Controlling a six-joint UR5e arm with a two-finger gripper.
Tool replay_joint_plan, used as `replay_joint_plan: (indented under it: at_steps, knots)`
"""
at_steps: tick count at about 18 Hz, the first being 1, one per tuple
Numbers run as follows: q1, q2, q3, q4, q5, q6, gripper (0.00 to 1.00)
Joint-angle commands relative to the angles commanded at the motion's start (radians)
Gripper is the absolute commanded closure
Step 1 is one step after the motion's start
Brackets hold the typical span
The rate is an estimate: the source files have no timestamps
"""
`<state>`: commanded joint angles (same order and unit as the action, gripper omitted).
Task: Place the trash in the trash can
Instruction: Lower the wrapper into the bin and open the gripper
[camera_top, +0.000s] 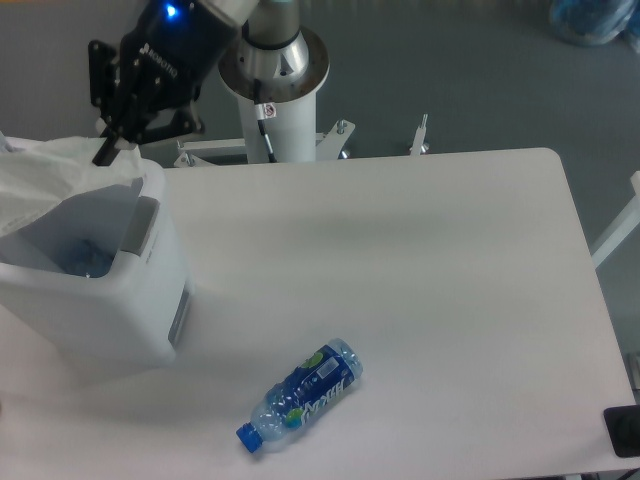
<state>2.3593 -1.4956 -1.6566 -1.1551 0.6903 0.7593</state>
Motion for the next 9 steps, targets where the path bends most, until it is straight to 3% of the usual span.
replay_joint_plan:
  at_steps: [2, 3, 4, 7, 8, 9]
  knots:
    - [0.000, -0.005, -0.017, 0.002, 0.002, 0.012, 1.00]
    - [0.000, -0.005, -0.026, 0.002, 0.003, 0.021, 0.95]
    - [0.000, -0.006, -0.037, 0.002, 0.003, 0.035, 0.83]
    - [0.000, -0.011, -0.066, 0.002, 0.015, 0.072, 0.14]
    - [0.000, -0.009, -0.072, 0.002, 0.037, 0.075, 0.00]
    - [0.000, -0.008, -0.077, 0.002, 0.052, 0.075, 0.00]
